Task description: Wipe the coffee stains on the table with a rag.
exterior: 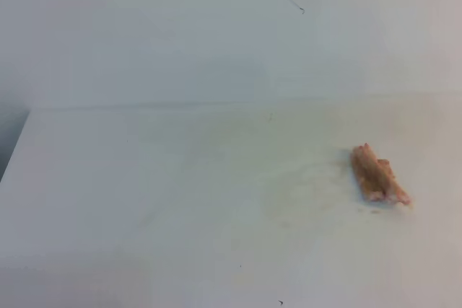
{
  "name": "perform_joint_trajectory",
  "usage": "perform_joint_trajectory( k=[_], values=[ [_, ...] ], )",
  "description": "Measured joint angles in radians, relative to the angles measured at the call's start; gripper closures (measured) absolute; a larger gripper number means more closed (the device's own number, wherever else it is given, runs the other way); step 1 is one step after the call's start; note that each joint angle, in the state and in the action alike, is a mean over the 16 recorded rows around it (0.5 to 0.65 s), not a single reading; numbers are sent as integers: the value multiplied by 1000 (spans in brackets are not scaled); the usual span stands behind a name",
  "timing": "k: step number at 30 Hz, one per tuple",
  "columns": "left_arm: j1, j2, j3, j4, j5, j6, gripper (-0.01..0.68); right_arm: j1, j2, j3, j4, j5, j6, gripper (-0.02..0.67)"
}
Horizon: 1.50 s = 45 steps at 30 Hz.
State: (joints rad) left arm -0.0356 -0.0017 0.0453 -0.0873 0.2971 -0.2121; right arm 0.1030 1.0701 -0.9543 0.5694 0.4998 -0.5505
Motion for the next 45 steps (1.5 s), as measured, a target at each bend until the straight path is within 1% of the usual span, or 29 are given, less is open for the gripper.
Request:
perform_joint_trajectory(
  k=[4, 8, 20, 27, 32, 37, 45],
  values=[
    [0, 0, 0, 0, 0, 0, 672, 0, -87, 73, -28, -55, 41, 649],
    [0, -2, 0, 0, 0, 0, 672, 0, -139, 118, -32, -86, 51, 649],
    [0, -7, 0, 0, 0, 0, 672, 0, -188, 142, -27, -99, 52, 649],
    [0, 0, 0, 0, 0, 0, 672, 0, -309, 208, -24, -98, 52, 649],
    [0, 0, 0, 0, 0, 0, 672, -1, -467, 306, -22, -98, 52, 649],
    [0, -2, 0, 0, 0, 0, 672, -13, -664, 445, -24, -98, 52, 650],
    [0, -3, 0, 0, 0, 0, 672, -77, -950, 707, -29, -122, 52, 650]
  ],
)
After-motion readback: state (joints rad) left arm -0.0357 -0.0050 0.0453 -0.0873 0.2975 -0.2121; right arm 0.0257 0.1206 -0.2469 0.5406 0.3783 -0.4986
